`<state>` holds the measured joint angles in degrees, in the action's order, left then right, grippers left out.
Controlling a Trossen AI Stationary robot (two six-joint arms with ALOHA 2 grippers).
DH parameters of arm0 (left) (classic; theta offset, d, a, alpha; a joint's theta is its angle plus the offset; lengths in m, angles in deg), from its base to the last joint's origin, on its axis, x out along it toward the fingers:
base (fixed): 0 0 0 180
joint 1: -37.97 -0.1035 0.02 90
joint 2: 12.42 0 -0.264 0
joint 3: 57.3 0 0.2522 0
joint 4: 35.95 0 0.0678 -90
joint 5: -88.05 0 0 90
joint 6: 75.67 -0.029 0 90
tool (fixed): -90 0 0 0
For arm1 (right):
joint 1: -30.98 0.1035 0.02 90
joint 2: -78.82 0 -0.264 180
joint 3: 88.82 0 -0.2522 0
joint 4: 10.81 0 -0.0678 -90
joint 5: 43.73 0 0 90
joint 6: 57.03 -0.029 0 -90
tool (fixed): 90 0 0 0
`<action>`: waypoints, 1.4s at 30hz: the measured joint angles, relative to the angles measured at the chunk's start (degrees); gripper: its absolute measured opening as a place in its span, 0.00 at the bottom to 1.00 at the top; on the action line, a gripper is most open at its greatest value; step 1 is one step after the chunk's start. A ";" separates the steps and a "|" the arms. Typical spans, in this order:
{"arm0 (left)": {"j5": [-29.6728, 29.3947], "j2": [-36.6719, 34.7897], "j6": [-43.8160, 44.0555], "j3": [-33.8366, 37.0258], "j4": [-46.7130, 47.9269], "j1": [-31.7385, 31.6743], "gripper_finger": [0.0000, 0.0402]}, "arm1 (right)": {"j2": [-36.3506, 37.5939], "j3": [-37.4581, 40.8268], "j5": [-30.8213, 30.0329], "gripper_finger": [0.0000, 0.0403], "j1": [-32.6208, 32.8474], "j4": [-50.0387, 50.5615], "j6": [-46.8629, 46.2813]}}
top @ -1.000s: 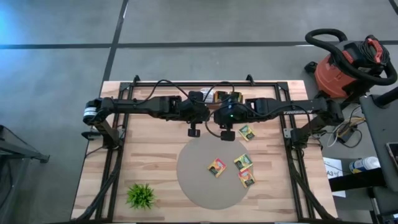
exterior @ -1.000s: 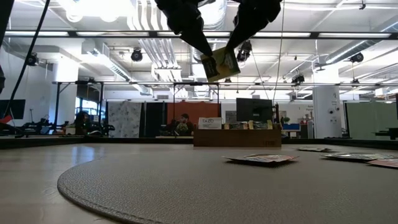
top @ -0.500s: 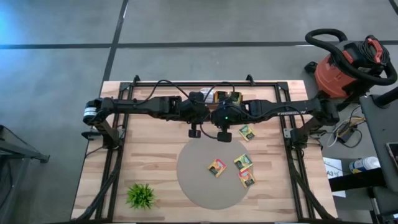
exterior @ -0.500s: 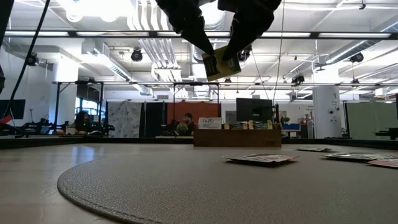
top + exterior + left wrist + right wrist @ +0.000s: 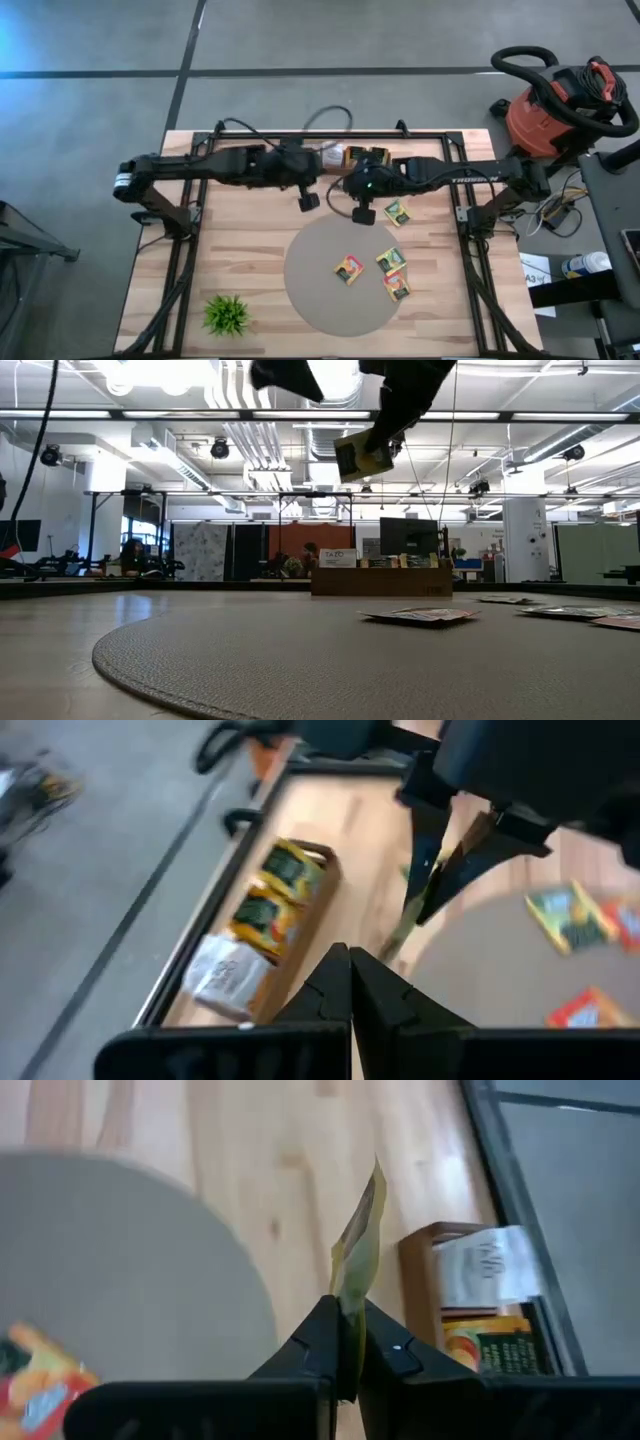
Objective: Pick & Place Tea
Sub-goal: Put the yellow tea bag into the right section of the wooden organizer
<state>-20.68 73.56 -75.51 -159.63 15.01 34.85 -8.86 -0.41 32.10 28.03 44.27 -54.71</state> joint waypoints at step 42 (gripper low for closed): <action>4.54 -10.89 39.35 36.38 -71.62 -1.44 0.19 | 15.07 24.03 3.62 0.03 -2.97 -63.86 -29.51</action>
<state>-16.14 62.67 -36.16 -123.25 -56.61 33.41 6.21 23.62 35.73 25.06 -19.59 -84.22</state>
